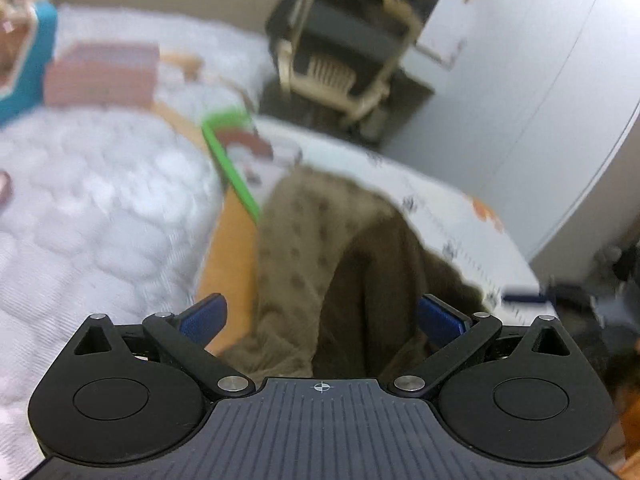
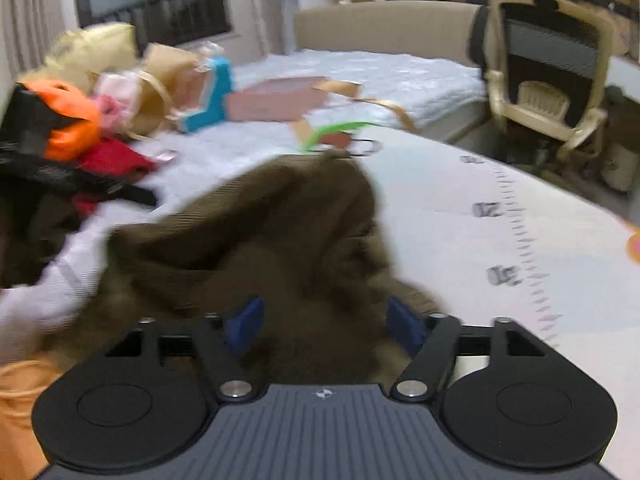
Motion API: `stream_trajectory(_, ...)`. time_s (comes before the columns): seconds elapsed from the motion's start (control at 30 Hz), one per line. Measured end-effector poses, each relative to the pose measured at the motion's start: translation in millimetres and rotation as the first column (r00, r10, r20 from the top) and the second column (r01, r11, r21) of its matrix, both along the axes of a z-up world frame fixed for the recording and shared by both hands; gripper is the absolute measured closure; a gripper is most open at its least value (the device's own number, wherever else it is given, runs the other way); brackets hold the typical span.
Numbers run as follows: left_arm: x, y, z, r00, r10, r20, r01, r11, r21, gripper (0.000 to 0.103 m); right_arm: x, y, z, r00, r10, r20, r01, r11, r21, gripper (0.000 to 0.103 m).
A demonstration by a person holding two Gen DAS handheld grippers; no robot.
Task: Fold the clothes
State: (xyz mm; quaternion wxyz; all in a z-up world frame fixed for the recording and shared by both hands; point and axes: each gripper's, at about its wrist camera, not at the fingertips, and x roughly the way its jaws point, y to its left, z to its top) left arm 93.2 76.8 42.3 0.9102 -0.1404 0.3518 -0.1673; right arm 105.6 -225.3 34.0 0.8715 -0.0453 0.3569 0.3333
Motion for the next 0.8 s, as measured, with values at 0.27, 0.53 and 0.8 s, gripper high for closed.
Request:
stream_trajectory(0.27, -39.2, -57.7, 22.8, 0.979, -0.135, 0.154, 0.104, 0.975, 0.197, 0.0, -27.8, 50.5, -33.6, 0.978, 0.175, 0.115, -0.13, 0.938, -0.32, 0.085)
stream_trajectory(0.53, -50.1, -94.5, -9.3, 0.968, -0.237, 0.076, 0.211, 0.942, 0.26, 0.0, 49.3, -30.4, -4.9, 0.824, -0.102, 0.557, 0.415, 0.778, -0.472, 0.093)
stream_trajectory(0.8, -49.5, -91.3, -28.9, 0.985, -0.166, 0.039, 0.15, 0.952, 0.265, 0.0, 82.6, -89.6, 2.5, 0.889, -0.399, 0.223, 0.429, 0.897, -0.105, 0.042)
